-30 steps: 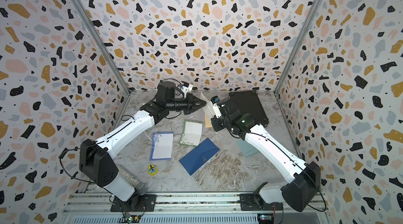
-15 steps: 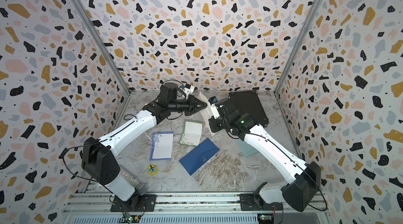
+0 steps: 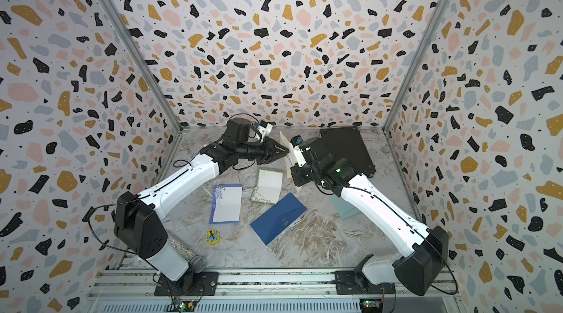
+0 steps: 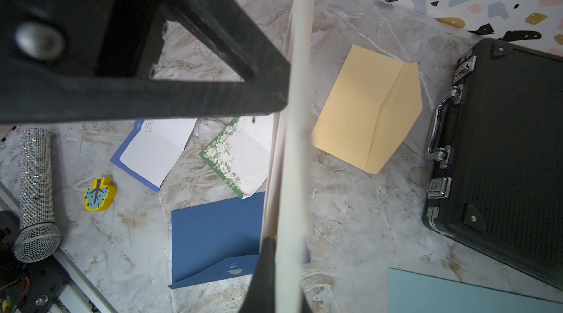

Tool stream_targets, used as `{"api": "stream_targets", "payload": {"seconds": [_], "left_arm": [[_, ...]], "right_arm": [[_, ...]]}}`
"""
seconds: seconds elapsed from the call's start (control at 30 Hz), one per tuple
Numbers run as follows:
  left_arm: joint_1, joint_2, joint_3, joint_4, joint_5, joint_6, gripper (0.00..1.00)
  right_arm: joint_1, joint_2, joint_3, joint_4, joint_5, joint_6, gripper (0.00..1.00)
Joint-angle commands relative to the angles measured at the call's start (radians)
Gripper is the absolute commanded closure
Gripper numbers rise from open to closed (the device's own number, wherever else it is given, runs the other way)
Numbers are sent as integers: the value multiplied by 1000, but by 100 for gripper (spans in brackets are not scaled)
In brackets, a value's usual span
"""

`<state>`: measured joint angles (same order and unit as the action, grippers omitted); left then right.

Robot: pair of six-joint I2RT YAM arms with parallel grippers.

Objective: Take the letter paper out of the envelope
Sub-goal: Take out the letter paper from the envelope.

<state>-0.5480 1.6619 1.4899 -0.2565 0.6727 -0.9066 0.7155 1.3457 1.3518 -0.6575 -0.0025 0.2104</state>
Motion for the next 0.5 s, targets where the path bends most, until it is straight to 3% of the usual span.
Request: {"api": "stream_targets", "payload": {"seconds": [0.0, 0.47], "left_arm": [[-9, 6, 62, -97, -31, 83, 73], [-13, 49, 146, -310, -84, 183, 74]], "right_arm": [[16, -14, 55, -9, 47, -24, 100], [111, 32, 108, -55, 212, -117, 100]]}}
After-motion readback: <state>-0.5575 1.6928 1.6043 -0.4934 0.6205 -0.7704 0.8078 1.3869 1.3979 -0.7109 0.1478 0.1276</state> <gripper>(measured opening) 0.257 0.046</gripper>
